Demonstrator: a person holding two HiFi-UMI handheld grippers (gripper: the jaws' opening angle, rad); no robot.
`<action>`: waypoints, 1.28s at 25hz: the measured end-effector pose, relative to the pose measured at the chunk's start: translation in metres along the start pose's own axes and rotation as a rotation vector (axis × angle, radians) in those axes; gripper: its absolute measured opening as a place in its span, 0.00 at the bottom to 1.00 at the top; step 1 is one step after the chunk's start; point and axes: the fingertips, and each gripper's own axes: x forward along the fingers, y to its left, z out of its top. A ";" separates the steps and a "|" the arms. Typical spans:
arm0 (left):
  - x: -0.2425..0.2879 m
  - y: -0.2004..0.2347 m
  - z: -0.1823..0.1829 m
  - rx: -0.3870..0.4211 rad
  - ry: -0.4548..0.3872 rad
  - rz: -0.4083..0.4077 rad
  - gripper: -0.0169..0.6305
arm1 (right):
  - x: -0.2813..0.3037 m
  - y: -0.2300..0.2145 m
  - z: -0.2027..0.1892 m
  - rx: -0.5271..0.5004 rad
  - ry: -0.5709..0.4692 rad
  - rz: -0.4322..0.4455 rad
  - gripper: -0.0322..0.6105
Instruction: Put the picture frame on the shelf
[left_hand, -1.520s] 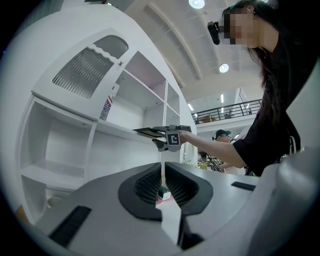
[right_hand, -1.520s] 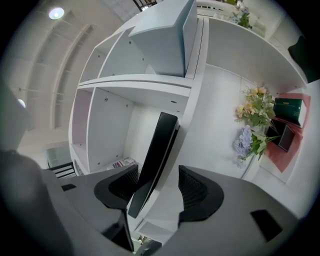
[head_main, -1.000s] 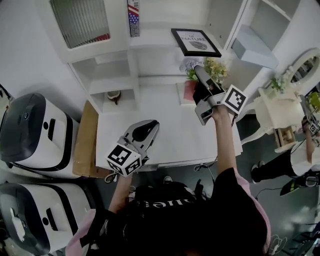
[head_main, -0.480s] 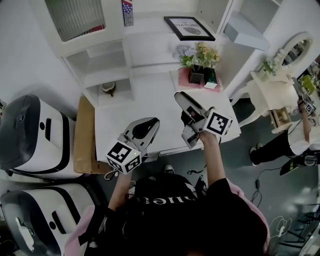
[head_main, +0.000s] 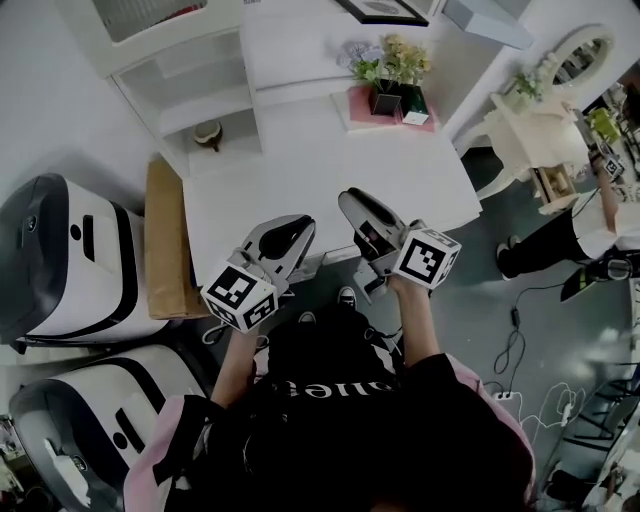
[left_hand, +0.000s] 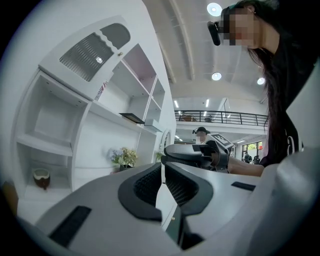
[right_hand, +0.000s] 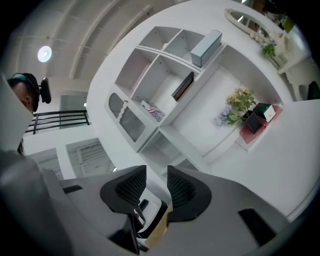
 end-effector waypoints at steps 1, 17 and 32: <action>-0.003 -0.002 -0.003 -0.005 0.004 -0.005 0.08 | -0.002 0.003 -0.006 -0.001 0.001 -0.005 0.28; -0.018 -0.039 -0.016 -0.044 -0.007 0.027 0.08 | -0.046 0.028 -0.048 -0.174 0.104 -0.045 0.17; -0.010 -0.135 -0.021 0.002 -0.021 0.172 0.08 | -0.151 0.040 -0.056 -0.274 0.169 0.041 0.16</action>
